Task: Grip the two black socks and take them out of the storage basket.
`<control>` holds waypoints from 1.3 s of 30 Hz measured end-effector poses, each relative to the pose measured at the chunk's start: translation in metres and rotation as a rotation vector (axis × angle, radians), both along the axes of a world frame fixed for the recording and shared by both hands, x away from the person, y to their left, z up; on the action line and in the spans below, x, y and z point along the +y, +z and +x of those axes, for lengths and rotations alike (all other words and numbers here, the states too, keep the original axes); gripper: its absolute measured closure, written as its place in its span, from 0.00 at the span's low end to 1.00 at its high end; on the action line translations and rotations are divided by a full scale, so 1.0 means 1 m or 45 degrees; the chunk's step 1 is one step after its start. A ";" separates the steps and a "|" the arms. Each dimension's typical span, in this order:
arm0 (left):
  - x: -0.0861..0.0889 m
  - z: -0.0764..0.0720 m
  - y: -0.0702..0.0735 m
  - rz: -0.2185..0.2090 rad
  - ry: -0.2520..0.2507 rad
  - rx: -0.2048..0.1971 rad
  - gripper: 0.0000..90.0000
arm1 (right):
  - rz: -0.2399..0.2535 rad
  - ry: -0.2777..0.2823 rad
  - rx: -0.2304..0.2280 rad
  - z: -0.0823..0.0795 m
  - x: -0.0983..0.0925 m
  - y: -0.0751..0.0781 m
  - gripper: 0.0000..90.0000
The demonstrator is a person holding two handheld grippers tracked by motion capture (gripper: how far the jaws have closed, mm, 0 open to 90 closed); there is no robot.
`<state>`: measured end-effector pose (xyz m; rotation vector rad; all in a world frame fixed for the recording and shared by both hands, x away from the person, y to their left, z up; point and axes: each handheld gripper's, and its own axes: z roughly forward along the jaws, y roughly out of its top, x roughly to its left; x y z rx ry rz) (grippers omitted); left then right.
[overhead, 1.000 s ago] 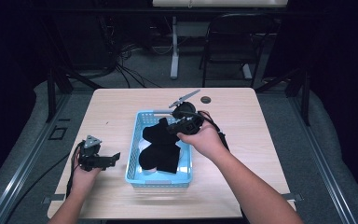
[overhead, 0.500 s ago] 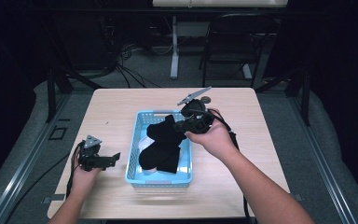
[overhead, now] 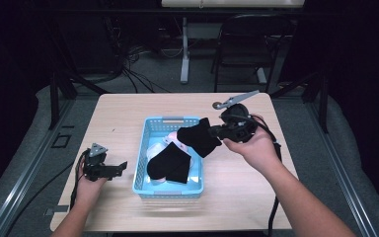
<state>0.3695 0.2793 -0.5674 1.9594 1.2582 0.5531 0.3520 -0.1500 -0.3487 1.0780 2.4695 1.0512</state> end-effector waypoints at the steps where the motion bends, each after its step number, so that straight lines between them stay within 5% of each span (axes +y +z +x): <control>1: 0.000 0.000 0.000 0.004 -0.003 0.000 0.00 | 0.002 -0.012 -0.003 -0.001 -0.004 0.001 0.97; 16: 0.001 0.000 0.000 0.004 0.005 -0.001 0.00 | 0.005 -0.142 0.015 -0.010 -0.050 -0.012 0.97; 39: 0.000 0.000 0.000 0.008 0.004 -0.001 0.00 | -0.012 -0.284 0.141 -0.007 -0.088 -0.092 0.96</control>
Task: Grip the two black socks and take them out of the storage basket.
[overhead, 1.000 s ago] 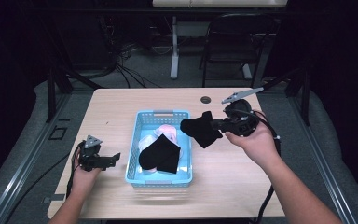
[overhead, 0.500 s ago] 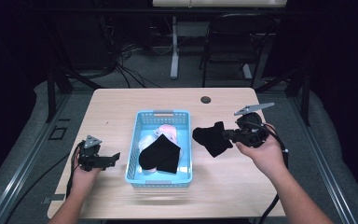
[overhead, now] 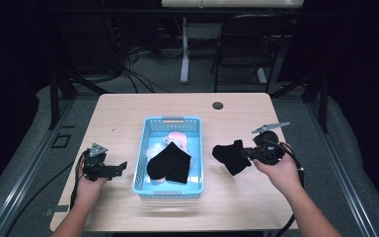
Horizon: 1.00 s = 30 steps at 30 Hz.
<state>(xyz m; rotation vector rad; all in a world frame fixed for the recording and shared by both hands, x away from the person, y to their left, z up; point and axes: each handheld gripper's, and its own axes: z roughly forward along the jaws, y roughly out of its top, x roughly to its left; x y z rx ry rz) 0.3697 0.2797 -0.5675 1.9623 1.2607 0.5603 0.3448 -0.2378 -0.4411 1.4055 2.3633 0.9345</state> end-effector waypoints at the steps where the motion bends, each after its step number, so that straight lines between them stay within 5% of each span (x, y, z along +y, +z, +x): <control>1: 0.000 0.000 0.000 0.000 0.000 0.000 0.00 | -0.002 -0.022 0.010 0.004 -0.005 -0.007 0.96; 15: 0.000 0.000 0.000 0.002 0.001 0.000 0.00 | -0.033 -0.207 0.072 0.023 -0.042 -0.044 0.92; 30: 0.000 0.000 -0.001 0.001 0.002 0.002 0.00 | -0.028 -0.247 0.096 0.026 -0.050 -0.054 0.82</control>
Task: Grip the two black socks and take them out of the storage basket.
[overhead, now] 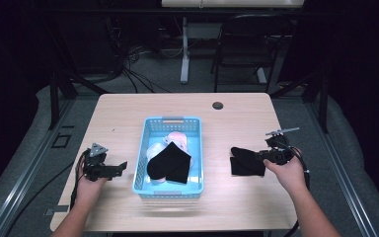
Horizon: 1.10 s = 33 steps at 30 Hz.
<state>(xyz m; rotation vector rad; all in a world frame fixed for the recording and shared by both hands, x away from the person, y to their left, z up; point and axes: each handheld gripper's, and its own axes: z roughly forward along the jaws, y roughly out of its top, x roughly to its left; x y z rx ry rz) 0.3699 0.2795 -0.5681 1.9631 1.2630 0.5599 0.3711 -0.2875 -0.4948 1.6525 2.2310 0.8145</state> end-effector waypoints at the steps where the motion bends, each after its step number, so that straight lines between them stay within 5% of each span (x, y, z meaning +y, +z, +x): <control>1: 0.000 0.000 0.000 0.000 0.000 0.000 0.00 | -0.001 0.007 0.000 0.000 0.001 0.001 0.81; 15: 0.000 0.000 0.000 0.000 0.001 -0.001 0.00 | -0.006 0.060 -0.035 0.002 0.015 0.018 0.79; 33: 0.000 0.000 0.000 0.000 -0.003 -0.003 0.00 | -0.007 0.251 -0.107 0.013 0.074 0.058 0.79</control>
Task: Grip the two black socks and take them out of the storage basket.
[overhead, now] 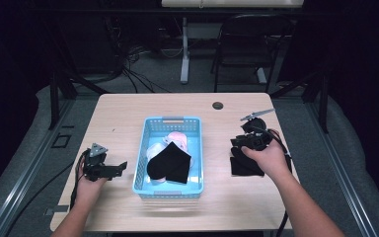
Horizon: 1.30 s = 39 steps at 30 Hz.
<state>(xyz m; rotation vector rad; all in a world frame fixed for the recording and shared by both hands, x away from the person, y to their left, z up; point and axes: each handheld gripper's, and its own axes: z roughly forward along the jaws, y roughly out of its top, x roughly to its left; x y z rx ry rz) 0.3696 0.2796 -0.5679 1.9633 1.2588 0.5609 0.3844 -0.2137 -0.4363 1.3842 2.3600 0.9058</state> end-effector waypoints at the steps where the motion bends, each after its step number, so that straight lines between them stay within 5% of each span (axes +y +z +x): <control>1: 0.000 0.000 0.000 0.000 0.000 0.000 0.00 | 0.000 0.000 0.000 0.000 0.000 0.000 0.79; 21: 0.000 0.000 0.001 -0.007 -0.004 -0.004 0.00 | -0.003 0.217 -0.012 0.017 0.081 0.012 0.77; 39: 0.000 0.001 0.001 -0.004 -0.012 -0.007 0.00 | -0.003 0.324 0.080 0.041 0.148 -0.032 0.74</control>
